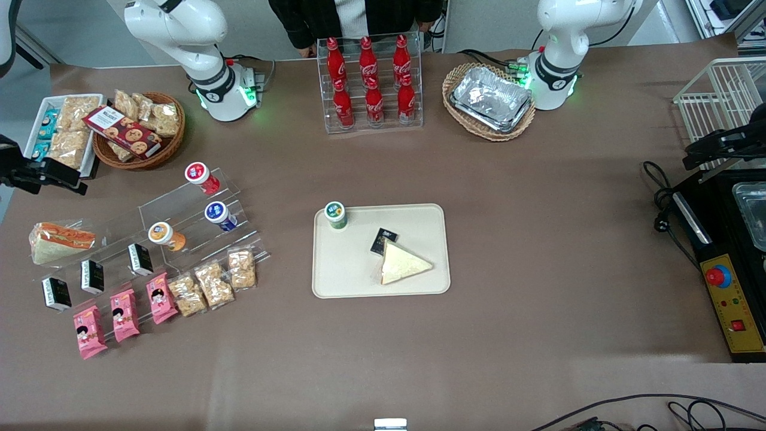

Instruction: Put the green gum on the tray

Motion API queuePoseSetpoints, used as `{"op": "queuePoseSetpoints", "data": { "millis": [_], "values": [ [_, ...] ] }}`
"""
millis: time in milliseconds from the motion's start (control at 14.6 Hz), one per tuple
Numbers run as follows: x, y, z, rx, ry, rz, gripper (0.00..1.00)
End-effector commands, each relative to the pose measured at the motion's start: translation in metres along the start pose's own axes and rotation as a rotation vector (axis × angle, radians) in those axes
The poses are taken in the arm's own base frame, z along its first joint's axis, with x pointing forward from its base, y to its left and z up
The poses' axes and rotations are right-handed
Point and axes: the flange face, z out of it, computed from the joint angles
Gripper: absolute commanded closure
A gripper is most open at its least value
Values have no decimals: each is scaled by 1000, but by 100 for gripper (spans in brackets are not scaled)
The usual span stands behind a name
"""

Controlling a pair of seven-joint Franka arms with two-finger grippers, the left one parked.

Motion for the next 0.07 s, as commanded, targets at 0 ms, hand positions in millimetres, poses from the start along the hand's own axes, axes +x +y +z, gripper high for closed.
{"op": "queuePoseSetpoints", "data": {
  "millis": [0],
  "values": [
    [14, 1, 10, -6, 2, -4, 0]
  ]
}}
